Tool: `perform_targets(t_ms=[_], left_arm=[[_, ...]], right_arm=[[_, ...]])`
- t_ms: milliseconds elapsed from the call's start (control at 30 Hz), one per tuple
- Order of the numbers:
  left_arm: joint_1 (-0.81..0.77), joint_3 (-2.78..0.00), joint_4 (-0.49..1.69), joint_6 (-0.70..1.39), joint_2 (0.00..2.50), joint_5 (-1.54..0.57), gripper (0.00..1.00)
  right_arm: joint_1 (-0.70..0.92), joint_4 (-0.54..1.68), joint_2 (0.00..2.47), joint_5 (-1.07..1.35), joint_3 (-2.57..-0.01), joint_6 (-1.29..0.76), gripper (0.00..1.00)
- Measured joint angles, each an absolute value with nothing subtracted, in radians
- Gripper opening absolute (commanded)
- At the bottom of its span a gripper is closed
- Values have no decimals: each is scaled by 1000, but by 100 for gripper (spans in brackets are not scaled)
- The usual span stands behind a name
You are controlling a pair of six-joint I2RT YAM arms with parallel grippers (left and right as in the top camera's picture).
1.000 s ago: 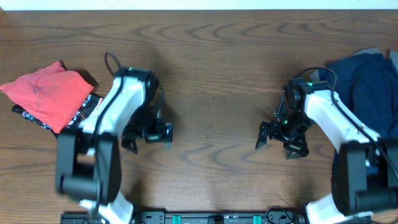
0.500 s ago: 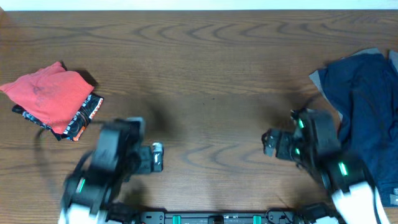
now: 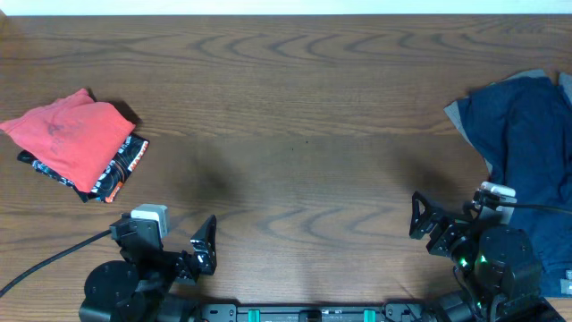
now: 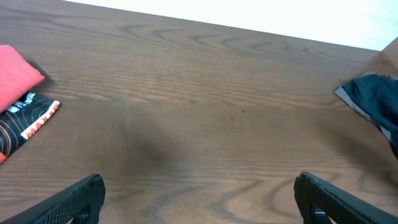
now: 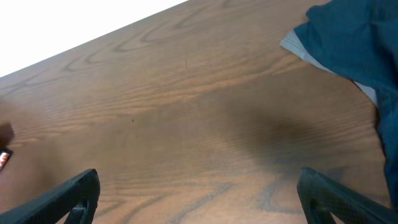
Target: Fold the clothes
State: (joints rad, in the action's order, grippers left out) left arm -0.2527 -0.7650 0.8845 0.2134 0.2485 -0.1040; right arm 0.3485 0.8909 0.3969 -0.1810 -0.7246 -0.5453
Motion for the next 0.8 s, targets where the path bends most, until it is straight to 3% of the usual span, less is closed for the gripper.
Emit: perform_targets(t_ms=[667,800], left_arm=[[-253,-764,884,213,249,-104,98],[-253,-764,885,213,249,-104,98]], right_arm=[[348,1043,387,-196,-716,-545,99],[283,990,335,-194,-677,-508,99]])
